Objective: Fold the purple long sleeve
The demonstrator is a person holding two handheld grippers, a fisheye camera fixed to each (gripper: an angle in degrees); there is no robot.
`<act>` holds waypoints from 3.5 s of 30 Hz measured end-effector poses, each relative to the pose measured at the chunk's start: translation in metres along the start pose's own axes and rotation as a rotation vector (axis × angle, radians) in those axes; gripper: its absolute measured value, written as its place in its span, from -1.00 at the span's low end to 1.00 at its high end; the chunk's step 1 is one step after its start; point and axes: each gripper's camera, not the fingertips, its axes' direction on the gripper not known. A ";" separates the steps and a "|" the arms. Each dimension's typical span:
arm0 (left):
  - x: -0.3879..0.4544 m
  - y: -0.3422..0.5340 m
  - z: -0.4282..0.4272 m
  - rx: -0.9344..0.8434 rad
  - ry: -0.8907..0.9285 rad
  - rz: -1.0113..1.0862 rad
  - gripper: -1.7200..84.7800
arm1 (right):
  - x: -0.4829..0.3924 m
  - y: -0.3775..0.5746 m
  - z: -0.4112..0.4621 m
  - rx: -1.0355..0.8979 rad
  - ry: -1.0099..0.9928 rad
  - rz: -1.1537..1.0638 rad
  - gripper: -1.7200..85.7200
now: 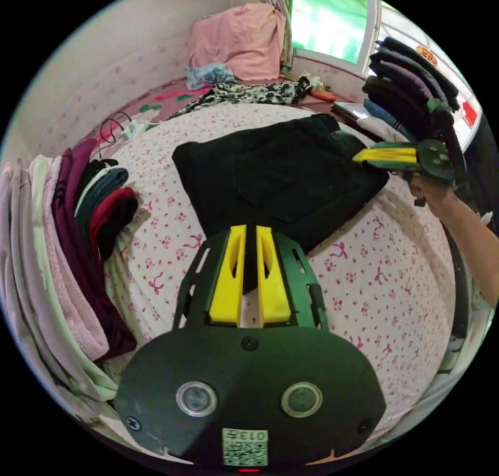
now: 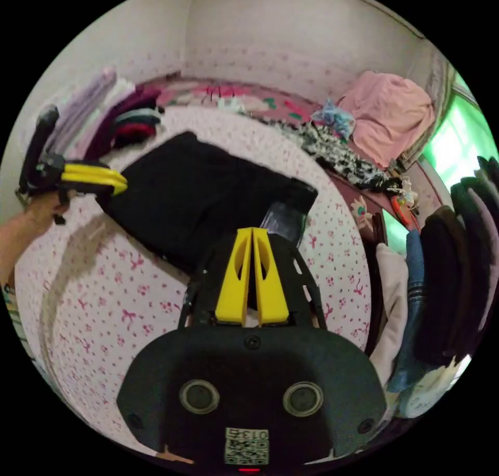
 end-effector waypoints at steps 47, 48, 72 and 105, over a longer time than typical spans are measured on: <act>-0.128 0.392 -0.338 0.212 -0.067 -0.579 -0.76 | -0.317 0.078 -0.149 0.167 -0.455 -0.164 -0.83; -0.141 0.389 -0.341 0.223 -0.059 -0.591 -0.74 | -0.328 0.058 -0.143 0.178 -0.462 -0.171 -0.81; -0.256 0.333 -0.457 0.447 0.014 -0.377 -0.82 | -0.383 -0.105 -0.164 0.348 -0.574 -0.038 -0.89; 0.065 0.567 -0.408 0.027 0.327 -0.291 -0.87 | -0.466 0.209 -0.197 -0.107 -0.486 0.281 -0.91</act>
